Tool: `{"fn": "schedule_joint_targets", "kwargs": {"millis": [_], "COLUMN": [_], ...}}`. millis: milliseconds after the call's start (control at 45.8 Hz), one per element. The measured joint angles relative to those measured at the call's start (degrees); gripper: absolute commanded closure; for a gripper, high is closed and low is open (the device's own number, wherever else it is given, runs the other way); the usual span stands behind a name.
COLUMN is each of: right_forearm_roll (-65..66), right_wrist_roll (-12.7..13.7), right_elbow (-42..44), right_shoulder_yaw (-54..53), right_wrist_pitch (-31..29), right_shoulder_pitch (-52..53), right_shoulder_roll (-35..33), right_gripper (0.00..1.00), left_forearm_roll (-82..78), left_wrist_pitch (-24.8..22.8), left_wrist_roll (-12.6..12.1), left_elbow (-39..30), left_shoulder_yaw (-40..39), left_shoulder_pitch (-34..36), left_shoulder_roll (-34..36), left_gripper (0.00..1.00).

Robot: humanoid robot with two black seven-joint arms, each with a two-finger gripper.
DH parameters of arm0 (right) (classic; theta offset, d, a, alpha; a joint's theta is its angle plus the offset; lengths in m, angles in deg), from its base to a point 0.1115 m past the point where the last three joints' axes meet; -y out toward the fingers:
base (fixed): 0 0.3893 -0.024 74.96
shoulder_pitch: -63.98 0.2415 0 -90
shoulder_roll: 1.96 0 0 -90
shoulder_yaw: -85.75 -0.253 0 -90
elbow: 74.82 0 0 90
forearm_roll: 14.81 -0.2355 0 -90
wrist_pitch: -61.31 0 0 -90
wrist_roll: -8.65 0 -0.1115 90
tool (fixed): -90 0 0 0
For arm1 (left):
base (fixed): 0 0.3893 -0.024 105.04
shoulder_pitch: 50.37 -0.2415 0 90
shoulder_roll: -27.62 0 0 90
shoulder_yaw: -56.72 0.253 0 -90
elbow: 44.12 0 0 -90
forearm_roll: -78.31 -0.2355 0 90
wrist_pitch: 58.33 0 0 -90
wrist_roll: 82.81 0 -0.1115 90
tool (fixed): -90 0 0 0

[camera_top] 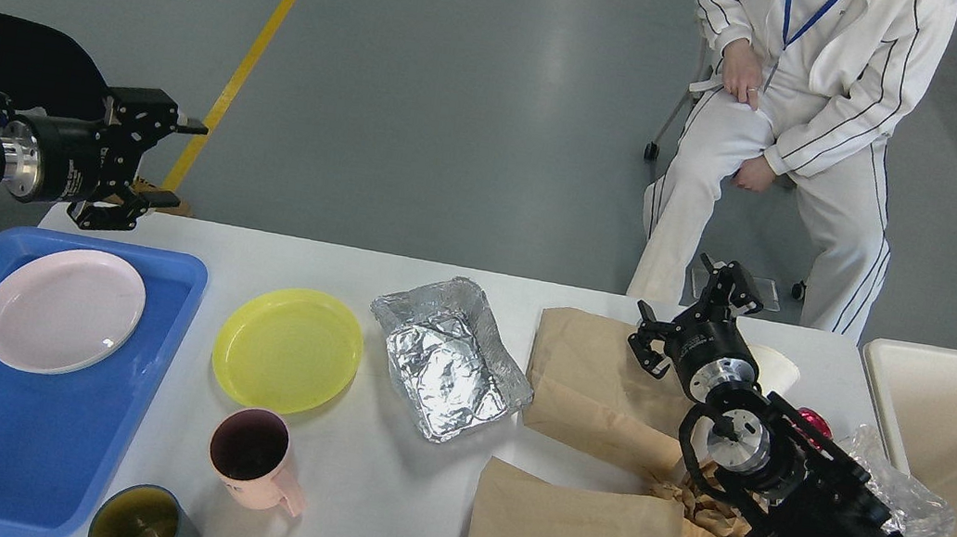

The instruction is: Tidy desktop

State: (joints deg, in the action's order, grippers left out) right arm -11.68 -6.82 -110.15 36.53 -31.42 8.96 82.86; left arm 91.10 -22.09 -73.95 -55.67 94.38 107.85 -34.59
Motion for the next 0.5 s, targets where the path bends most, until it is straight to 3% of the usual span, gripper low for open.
{"fn": "schedule_joint_targets", "kwargs": {"millis": [306,502], "right_forearm_roll": [0.0,0.0], "right_wrist_roll": [0.0,0.0], "right_elbow": [0.0,0.0], "right_shoulder_yaw": [0.0,0.0], "right_wrist_pitch": [0.0,0.0], "right_shoulder_pitch": [0.0,0.0], "right_shoulder_roll": [0.0,0.0], "right_gripper": [0.0,0.0], "left_forearm_roll": [-13.4,-24.5], "left_wrist_pitch": [-1.2,-1.3], "left_wrist_roll": [-0.1,-0.1], "left_elbow": [-1.3,-6.3], "left_shoulder_yaw": [24.7,33.5], "left_shoulder_pitch": [12.2,21.0], "left_shoulder_roll": [-1.0,-6.5], "left_gripper": [0.04,0.04]}}
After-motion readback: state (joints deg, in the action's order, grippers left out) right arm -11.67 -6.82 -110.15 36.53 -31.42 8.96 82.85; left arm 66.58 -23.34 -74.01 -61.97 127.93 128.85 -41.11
